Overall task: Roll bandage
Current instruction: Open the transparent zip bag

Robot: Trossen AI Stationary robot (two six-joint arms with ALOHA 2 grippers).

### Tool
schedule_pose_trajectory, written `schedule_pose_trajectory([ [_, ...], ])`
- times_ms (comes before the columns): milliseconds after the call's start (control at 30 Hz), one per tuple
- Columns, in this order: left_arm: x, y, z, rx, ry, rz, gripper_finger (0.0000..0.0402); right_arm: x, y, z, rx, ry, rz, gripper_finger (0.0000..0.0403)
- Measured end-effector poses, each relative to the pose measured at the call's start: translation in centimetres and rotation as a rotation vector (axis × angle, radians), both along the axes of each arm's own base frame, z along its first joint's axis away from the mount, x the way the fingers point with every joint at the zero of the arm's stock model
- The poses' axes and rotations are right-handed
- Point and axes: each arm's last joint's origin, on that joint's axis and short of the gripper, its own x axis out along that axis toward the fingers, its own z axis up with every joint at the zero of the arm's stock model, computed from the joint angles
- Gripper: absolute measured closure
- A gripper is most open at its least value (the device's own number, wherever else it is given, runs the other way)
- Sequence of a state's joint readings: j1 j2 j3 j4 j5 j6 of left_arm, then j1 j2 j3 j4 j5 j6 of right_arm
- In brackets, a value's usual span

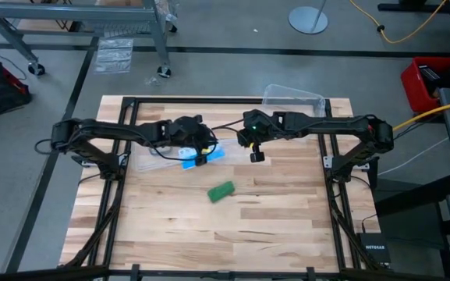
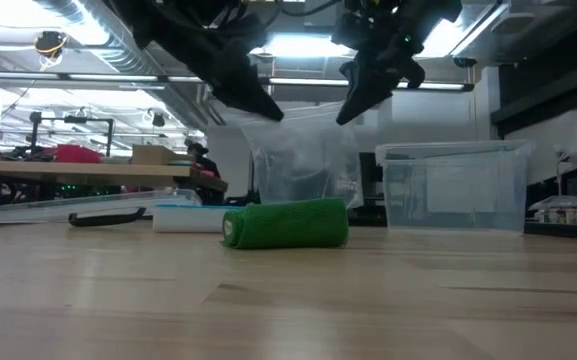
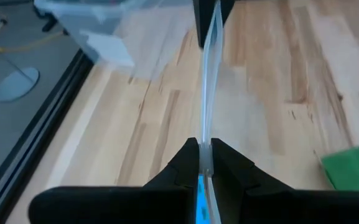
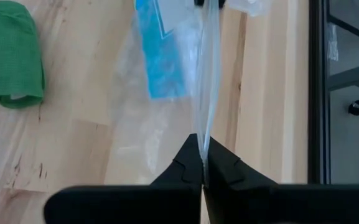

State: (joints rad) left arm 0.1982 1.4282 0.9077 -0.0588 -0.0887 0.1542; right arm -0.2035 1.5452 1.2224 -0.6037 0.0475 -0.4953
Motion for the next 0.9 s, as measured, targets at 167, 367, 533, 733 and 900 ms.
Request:
schedule_pose_trajectory([
  [167, -0.9, -0.1, 0.2, -0.037, 0.044, 0.03, 0.0388, 0.0, 0.0, 0.0, 0.001, -0.005, 0.002, 0.0403],
  [367, -1.1, -0.1, 0.0, -0.046, 0.074, 0.036, 0.0375, -0.1, 0.0, -0.1, 0.004, 0.007, 0.002, 0.0403],
  [533, -1.6, -0.2, -0.5, -0.073, 0.143, 0.048, 0.038, -0.1, 0.0, -0.1, 0.002, 0.011, 0.007, 0.0403],
  [733, -1.5, -0.2, -0.3, -0.074, 0.115, 0.056, 0.0377, 0.0, 0.0, -0.1, -0.001, 0.006, 0.007, 0.0403],
  [900, -1.3, 0.0, 0.0, -0.028, 0.073, 0.135, 0.033, -0.1, 0.0, -0.1, -0.004, 0.017, 0.003, 0.0403],
])
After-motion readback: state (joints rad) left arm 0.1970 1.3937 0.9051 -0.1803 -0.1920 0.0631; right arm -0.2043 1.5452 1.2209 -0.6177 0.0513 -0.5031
